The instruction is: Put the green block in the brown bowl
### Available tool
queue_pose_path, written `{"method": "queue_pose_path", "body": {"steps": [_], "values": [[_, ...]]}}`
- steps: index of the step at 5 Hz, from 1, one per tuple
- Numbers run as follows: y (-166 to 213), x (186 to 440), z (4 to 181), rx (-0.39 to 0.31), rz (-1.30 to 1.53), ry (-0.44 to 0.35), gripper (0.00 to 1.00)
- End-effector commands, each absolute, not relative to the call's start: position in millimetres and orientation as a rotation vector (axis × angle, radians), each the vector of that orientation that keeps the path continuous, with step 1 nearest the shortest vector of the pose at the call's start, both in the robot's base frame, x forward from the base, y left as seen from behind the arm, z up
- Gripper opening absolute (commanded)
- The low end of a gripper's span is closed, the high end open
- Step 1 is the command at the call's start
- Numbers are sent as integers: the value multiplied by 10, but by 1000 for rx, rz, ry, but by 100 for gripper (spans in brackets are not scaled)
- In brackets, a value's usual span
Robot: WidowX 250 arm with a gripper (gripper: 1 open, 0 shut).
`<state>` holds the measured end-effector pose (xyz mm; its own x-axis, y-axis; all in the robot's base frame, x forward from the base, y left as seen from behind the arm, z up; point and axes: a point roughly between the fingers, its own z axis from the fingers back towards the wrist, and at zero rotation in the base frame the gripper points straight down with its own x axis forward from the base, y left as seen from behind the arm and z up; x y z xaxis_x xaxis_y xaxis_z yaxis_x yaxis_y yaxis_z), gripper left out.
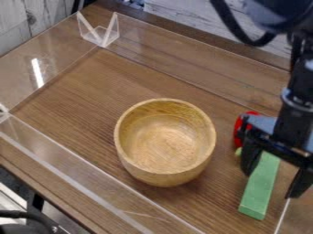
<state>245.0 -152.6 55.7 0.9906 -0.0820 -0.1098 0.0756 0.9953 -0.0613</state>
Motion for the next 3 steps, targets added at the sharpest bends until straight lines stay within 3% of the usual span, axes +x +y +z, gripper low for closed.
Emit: {"method": "queue_pose_path", "body": {"steps": [1, 3], "values": [[-1563, 2397, 573, -72, -27, 70, 100], [-1564, 2294, 520, -72, 0, 45, 100]]}}
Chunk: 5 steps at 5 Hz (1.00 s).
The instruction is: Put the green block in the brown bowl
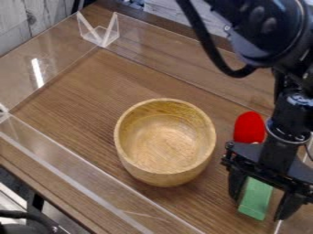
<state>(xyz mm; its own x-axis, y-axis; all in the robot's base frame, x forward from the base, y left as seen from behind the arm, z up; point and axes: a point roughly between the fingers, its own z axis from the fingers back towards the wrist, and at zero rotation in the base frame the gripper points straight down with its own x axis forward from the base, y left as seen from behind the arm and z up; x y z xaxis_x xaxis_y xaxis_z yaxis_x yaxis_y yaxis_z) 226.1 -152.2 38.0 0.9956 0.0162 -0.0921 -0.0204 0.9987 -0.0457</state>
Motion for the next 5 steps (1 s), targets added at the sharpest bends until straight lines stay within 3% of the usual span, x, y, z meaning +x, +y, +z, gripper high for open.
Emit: {"method": "queue_pose_path", "body": {"steps": [1, 5], "values": [[-1562, 2303, 500, -65, -42, 42, 100], [-1418, 2257, 580, -74, -153, 23, 100]]}}
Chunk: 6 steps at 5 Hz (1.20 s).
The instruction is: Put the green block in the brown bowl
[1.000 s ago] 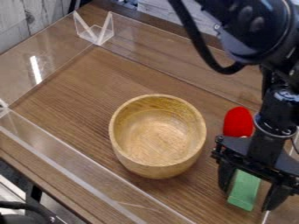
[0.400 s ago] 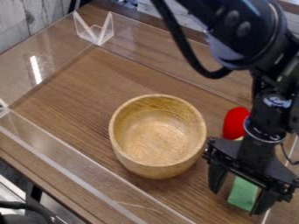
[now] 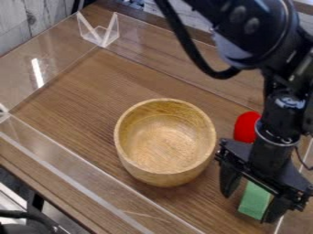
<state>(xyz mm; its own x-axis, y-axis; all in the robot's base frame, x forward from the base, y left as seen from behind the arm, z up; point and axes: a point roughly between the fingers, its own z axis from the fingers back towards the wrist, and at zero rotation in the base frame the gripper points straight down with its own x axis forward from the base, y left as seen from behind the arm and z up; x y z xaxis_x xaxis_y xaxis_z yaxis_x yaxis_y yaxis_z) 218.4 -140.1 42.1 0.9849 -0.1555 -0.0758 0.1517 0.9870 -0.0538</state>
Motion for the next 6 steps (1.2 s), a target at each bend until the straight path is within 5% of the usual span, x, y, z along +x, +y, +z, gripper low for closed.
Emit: {"method": "queue_pose_path", "body": {"steps": [1, 5, 6], "values": [[-1474, 2327, 508, -78, -118, 15, 100], [-1547, 2372, 354, -64, -8, 5, 100], [-1521, 2395, 352, -63, -55, 5, 0]]}}
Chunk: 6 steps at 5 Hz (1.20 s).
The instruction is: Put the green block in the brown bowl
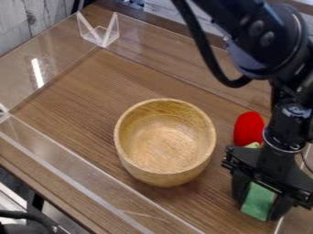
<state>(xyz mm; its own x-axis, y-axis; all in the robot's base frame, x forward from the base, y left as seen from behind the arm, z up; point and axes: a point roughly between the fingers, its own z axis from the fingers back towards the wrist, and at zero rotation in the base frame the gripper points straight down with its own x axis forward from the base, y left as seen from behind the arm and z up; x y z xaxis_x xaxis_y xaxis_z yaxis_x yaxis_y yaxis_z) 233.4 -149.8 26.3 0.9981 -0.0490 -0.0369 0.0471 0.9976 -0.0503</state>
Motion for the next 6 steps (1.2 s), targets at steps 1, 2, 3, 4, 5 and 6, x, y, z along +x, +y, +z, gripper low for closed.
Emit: {"method": "queue_pose_path", "body": {"steps": [1, 2, 3, 4, 5, 6], "values": [[-1410, 2368, 532, -54, -48, -15, 0], [-1246, 2335, 853, -39, -31, -61, 0], [-1084, 2255, 1294, -15, 50, -105, 0], [-771, 2200, 1484, 6, 135, -117, 0], [-362, 2163, 1366, 18, 139, -121, 0], [-248, 2175, 1232, 6, 142, -128, 0]]}}
